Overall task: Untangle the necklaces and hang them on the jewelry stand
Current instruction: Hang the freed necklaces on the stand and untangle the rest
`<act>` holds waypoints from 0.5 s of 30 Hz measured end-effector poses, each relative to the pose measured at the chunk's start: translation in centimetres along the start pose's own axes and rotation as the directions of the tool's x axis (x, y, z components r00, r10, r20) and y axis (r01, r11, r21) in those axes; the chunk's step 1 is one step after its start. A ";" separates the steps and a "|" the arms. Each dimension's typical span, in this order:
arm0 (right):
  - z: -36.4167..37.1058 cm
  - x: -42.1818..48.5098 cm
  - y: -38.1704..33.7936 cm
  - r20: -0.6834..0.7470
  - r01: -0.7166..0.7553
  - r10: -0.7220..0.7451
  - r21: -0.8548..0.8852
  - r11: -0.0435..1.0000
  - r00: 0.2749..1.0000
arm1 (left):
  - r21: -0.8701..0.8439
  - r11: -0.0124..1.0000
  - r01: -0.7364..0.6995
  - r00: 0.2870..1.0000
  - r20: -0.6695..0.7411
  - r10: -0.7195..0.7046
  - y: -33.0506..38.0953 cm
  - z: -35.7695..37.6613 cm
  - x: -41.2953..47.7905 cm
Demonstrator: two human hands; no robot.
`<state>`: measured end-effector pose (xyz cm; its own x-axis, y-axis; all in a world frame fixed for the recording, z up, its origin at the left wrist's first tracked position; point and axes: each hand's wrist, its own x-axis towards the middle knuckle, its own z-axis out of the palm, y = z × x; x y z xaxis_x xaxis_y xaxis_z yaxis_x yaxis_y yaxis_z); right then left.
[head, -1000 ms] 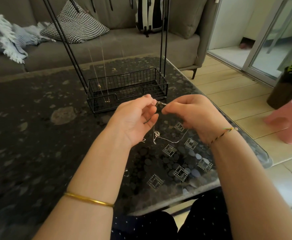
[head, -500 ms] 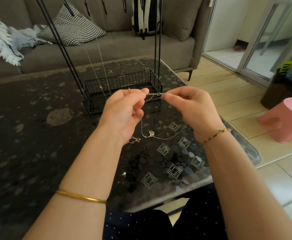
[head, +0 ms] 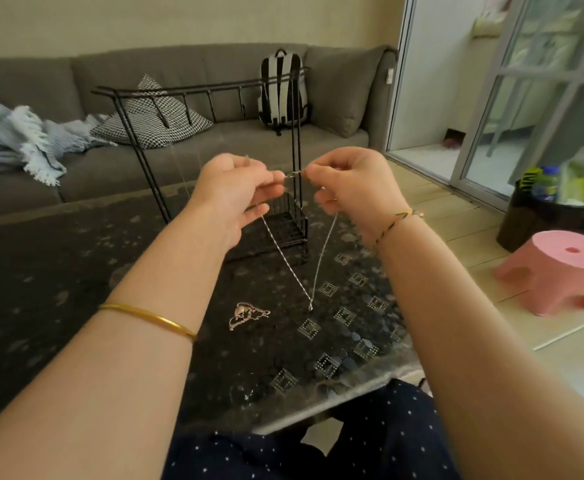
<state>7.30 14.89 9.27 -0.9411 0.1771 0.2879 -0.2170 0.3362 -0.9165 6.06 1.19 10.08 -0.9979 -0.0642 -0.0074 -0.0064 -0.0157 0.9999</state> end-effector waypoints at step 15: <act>0.7 3.2 -3.7 0.144 -0.146 0.116 0.220 0.964 0.983 | 0.199 0.978 -0.058 0.997 -0.033 0.065 4.1 -1.6 1.9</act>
<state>4.89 13.56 13.41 -0.9873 0.0802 0.1371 -0.1293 0.0946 -0.9871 4.23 -0.59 14.14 -0.9935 -0.0978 0.0575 0.0384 0.1866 0.9817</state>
